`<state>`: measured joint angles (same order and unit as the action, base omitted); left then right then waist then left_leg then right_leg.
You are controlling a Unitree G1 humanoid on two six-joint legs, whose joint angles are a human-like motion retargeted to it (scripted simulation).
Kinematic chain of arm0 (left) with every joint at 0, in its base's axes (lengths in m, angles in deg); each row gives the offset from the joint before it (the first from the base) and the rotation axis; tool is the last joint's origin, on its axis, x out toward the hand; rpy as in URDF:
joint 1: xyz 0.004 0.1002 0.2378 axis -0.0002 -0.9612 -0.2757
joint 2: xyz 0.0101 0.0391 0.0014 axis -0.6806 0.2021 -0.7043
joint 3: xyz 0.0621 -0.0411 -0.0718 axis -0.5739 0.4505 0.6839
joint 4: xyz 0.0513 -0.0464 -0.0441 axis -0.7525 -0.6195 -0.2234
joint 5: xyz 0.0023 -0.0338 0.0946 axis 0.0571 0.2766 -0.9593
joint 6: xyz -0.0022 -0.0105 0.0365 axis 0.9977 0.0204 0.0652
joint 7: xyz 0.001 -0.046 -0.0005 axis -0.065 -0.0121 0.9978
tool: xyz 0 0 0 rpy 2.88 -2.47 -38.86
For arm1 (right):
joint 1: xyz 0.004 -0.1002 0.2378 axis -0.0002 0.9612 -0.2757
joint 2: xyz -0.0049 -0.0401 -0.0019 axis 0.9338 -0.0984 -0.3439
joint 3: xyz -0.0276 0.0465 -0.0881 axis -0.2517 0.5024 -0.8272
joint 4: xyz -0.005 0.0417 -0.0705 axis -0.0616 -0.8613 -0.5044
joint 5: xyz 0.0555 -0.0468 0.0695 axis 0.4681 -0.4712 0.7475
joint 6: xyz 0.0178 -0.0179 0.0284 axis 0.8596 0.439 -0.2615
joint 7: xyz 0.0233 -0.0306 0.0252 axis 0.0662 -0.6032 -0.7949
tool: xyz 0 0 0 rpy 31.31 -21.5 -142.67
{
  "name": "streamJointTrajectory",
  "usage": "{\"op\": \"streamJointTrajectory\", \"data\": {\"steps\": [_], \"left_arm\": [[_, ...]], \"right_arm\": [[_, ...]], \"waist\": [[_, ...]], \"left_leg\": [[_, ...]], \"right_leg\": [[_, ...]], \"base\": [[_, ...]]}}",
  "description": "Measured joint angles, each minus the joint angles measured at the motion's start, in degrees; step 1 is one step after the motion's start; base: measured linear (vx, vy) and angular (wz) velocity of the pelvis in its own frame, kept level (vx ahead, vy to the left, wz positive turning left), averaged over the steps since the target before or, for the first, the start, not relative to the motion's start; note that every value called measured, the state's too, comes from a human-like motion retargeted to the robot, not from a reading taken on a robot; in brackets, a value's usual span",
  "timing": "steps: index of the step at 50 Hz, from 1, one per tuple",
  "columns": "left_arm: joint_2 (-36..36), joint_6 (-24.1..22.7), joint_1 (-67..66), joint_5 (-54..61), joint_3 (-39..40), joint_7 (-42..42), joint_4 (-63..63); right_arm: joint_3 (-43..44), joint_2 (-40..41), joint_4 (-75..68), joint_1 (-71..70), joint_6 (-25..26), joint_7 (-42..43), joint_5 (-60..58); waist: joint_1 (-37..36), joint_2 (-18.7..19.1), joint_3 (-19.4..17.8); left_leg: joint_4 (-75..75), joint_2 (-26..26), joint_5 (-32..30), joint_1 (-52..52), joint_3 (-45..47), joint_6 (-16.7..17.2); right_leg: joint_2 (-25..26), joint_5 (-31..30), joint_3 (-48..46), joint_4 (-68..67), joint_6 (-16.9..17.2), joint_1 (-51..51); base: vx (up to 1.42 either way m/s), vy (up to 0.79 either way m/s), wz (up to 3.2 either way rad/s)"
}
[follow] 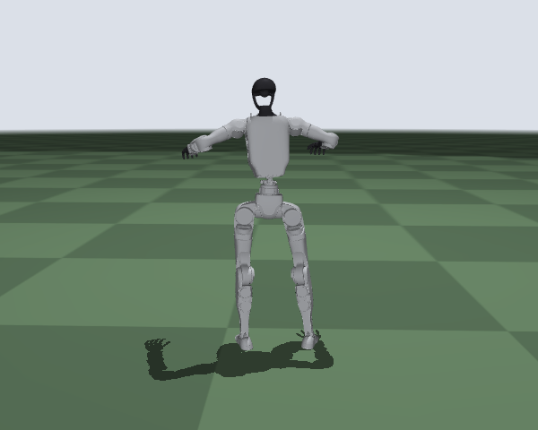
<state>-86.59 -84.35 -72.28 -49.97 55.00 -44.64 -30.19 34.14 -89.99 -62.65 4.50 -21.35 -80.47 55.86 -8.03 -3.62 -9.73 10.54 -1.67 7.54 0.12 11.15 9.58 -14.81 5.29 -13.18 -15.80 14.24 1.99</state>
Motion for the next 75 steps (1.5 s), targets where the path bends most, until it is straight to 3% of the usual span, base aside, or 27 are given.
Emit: {"op": "streamJointTrajectory", "data": {"steps": [4, 9, 17, 46, 75], "left_arm": [[-4.2, -1.9, -4.0, 4.8, 9.3, 0.2, 7.3], [-4.0, -3.3, -8.2, 8.4, 19.2, 1.1, 14.4], [-3.7, -4.6, -10.2, 13.3, 24.2, 0.6, 20.7], [-0.3, -5.2, -18.9, 16.1, 32.7, -2.8, 20.0], [-0.8, -5.1, -17.6, 18.2, 32.3, -2.6, 17.9]], "right_arm": [[10.9, -2.7, 5.9, 6.8, -1.8, -0.1, -0.1], [21.9, -5.0, 10.7, 12.9, -2.4, 0.3, -0.8], [32.1, -5.1, 12.7, 16.2, -2.0, 1.5, -1.5], [40.9, -4.5, 13.7, 20.7, -3.1, 0.9, 2.5], [40.0, -4.2, 12.0, 20.5, -2.4, 2.0, -0.5]], "waist": [[0.7, -0.1, 2.2], [2.4, 0.4, 3.9], [5.1, 1.1, 4.5], [5.6, 1.0, 3.2], [5.6, 1.0, 2.3]], "left_leg": [[-4.9, -0.3, -1.1, 2.3, 0.3, 1.0], [-8.7, -0.9, -2.5, 4.0, 1.1, 1.8], [-10.3, -1.8, -2.2, 5.0, 0.4, 1.8], [-9.7, -3.3, -1.2, 5.7, 0.0, 1.8], [-9.9, -3.1, -1.6, 4.7, 0.3, 1.7]], "right_leg": [[1.3, -2.2, 0.8, 4.2, -1.3, -1.2], [2.5, -2.6, 0.5, 7.0, -0.5, -2.1], [3.8, -1.8, -0.9, 9.2, 0.4, -3.9], [5.1, -1.2, -1.2, 7.7, 0.4, -4.3], [4.9, -1.9, -1.0, 8.1, 0.3, -3.1]], "base": [[0.09, -0.12, -0.16], [0.06, -0.11, -0.13], [0.02, -0.08, 0.06], [0.0, -0.01, 0.0], [0.0, 0.0, 0.0]]}}
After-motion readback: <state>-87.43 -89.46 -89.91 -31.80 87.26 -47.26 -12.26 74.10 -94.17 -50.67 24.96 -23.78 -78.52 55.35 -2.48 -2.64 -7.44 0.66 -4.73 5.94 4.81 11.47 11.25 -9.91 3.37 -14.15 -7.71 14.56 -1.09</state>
